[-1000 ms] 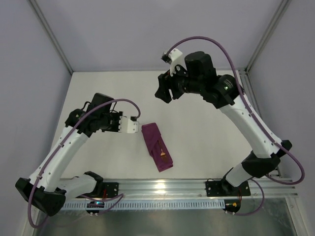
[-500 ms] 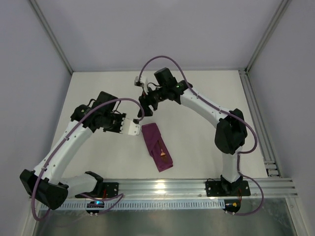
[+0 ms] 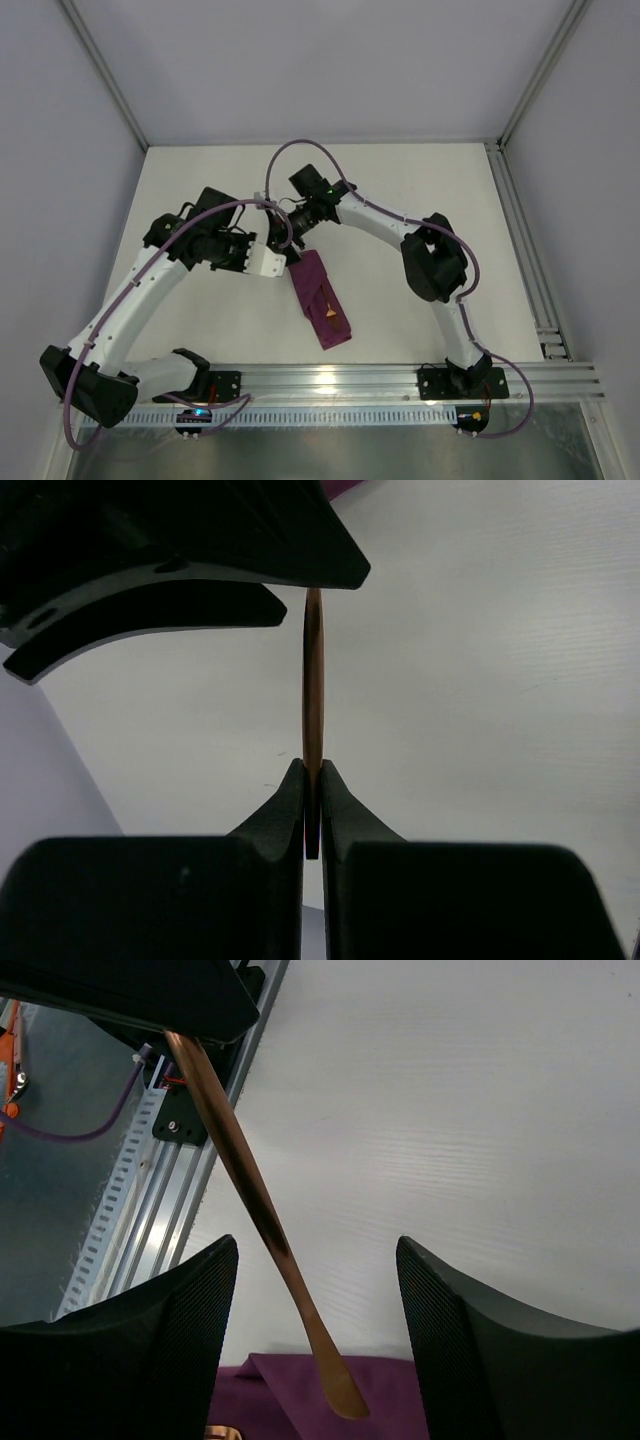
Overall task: Fold the napkin into a case and place the utensils inside
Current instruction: Pass from the left arm to the right
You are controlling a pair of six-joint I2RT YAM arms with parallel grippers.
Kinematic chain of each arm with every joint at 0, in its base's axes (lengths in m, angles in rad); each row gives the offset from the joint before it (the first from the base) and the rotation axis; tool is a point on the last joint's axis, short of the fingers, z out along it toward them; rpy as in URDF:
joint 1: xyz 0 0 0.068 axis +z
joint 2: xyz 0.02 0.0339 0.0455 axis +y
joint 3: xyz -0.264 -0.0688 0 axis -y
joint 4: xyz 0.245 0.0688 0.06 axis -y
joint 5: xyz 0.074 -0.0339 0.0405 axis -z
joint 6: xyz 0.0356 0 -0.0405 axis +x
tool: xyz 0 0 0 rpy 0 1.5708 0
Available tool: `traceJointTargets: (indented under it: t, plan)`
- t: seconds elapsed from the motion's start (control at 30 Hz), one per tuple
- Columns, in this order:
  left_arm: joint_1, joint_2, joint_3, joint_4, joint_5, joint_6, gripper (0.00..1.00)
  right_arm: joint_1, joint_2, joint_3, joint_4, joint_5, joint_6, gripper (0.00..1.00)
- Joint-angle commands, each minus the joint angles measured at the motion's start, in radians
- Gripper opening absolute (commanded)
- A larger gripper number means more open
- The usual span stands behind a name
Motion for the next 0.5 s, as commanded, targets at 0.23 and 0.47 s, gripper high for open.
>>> traceJointTargets:
  t: [0.23, 0.47]
  plan:
    - [-0.003, -0.001, -0.016, 0.032, 0.021, -0.015, 0.0, 0.029, -0.016, -0.032, 0.113, -0.012, 0.058, 0.35]
    - [-0.003, 0.0, -0.035, 0.047, -0.008, -0.005, 0.0, 0.029, -0.031, -0.035, 0.068, 0.009, 0.041, 0.25]
